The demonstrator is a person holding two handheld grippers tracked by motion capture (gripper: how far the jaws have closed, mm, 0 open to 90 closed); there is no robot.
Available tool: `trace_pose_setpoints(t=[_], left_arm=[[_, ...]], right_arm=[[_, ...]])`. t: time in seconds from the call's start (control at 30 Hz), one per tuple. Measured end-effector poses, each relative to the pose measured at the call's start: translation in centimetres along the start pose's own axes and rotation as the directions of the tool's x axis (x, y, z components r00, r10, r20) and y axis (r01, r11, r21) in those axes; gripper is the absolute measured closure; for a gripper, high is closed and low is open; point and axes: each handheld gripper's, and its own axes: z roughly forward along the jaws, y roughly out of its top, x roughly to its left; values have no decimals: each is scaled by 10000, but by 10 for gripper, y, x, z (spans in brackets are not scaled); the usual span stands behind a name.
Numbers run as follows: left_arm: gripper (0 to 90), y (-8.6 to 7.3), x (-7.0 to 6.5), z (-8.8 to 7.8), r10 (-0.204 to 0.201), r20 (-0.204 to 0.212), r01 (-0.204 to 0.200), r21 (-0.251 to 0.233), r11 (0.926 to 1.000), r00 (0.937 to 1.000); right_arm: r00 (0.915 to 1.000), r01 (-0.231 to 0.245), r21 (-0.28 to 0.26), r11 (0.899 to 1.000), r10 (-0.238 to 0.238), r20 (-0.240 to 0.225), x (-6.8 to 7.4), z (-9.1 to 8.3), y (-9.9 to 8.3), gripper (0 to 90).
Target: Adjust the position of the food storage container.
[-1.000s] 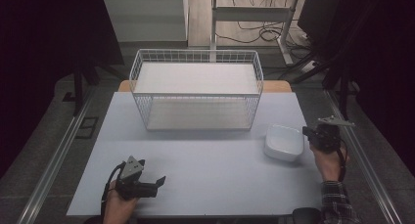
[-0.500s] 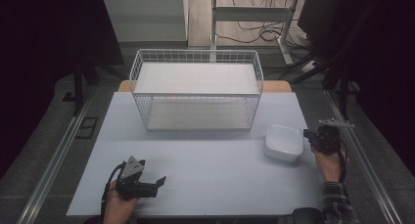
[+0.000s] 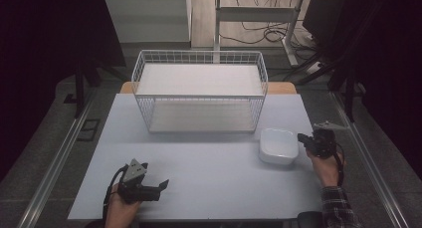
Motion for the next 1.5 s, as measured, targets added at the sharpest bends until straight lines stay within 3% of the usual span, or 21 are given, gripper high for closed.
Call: trace_pose_setpoints(t=[0.33,0.9,1.17,1.5], left_arm=[[40,0,0,0,-25,12,25,-8,10000,10000],[45,0,0,0,-71,95,71,-28,10000,9999],[45,0,0,0,-91,88,91,-31,10000,9999],[45,0,0,0,-113,89,113,-36,9999,9999]], right_arm=[[9956,422,175,9990,-406,-840,25,4,0,885],[9818,842,324,9959,-773,-1733,67,15,3,892],[9691,1252,372,9914,-1141,-2188,93,20,4,893],[9431,1940,290,9806,-1783,-2808,131,26,4,890]])
